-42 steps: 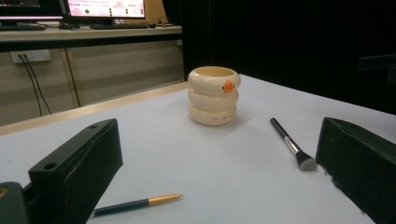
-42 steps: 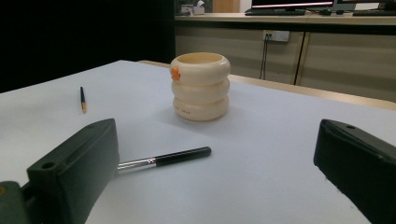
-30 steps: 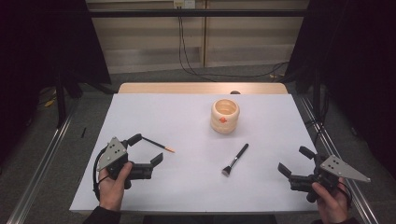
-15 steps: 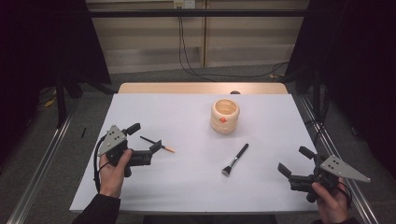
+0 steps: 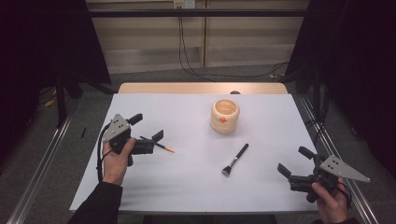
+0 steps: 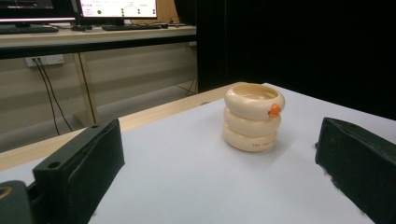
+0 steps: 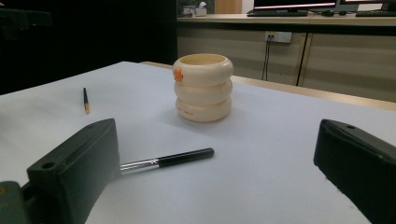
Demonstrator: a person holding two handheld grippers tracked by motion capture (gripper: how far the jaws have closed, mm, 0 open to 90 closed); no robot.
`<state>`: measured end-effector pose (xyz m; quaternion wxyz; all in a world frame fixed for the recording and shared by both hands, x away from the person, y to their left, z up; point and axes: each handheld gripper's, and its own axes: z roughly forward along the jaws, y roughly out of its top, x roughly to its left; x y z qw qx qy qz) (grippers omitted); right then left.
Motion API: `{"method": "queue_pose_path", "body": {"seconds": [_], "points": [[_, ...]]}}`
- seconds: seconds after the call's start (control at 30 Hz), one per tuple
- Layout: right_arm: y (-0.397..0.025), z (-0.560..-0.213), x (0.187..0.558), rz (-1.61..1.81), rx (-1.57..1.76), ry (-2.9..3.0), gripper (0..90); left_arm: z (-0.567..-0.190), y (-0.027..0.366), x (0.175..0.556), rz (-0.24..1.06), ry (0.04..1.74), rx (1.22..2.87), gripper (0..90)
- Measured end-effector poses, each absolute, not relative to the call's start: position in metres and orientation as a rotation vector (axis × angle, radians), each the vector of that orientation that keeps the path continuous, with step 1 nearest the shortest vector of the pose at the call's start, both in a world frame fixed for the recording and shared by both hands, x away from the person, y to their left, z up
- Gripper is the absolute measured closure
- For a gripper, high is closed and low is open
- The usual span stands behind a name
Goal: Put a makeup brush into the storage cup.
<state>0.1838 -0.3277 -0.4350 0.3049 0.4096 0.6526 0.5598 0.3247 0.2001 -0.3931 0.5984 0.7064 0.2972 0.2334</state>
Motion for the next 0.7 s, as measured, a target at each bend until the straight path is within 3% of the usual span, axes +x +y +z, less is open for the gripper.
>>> {"method": "queue_pose_path", "body": {"seconds": [0.7], "points": [[-0.328,-0.436,0.184,1.484,1.090,1.737,0.0,-0.363,0.192,0.374,0.565,0.687,1.661,1.1]]}}
